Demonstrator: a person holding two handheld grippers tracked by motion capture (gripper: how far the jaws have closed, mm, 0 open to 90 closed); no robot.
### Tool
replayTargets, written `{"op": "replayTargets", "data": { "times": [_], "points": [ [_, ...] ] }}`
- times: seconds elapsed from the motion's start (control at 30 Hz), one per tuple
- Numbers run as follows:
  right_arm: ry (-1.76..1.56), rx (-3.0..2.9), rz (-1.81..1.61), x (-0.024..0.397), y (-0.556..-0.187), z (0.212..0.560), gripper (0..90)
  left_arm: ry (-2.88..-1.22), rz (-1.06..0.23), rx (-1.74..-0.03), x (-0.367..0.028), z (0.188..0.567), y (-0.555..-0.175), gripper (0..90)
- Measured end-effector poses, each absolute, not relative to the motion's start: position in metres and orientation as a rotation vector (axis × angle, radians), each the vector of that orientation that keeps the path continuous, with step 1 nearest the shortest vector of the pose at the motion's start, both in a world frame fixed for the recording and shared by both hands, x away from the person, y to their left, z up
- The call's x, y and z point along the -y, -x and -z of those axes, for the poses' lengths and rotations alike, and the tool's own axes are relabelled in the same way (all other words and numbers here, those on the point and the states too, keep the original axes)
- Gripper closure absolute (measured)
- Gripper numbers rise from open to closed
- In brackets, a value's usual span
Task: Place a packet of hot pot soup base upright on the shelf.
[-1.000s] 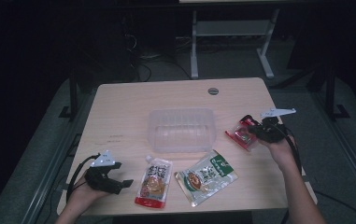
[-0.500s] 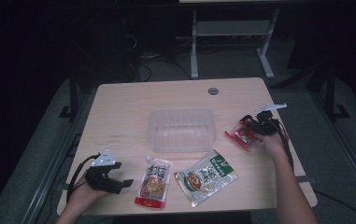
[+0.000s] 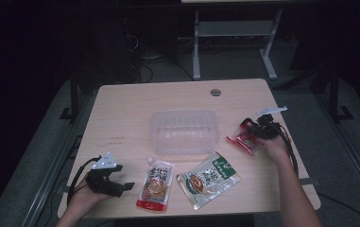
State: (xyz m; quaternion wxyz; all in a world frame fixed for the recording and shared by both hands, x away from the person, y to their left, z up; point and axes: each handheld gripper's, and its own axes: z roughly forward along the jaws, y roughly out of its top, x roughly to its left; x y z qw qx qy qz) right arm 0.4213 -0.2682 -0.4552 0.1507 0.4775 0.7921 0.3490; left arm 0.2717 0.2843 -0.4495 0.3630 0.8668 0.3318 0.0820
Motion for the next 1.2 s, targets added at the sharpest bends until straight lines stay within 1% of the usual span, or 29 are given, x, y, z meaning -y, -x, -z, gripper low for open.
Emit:
{"op": "replayTargets", "data": {
  "times": [0.37,0.8,1.2],
  "points": [
    [-1.289,-2.395,-0.946,0.256,-0.402,0.449,89.8,-2.236,-0.214,-0.851,-0.286,0.448,-0.27,13.6],
    [-1.251,-2.477,-0.945,0.25,-0.366,0.446,89.8,-2.236,-0.218,-0.844,-0.285,0.447,-0.269,13.6],
    [-1.255,-2.509,-0.961,0.26,-0.337,0.447,89.8,-2.238,-0.223,-0.841,-0.283,0.446,-0.268,13.6]
  ]
}}
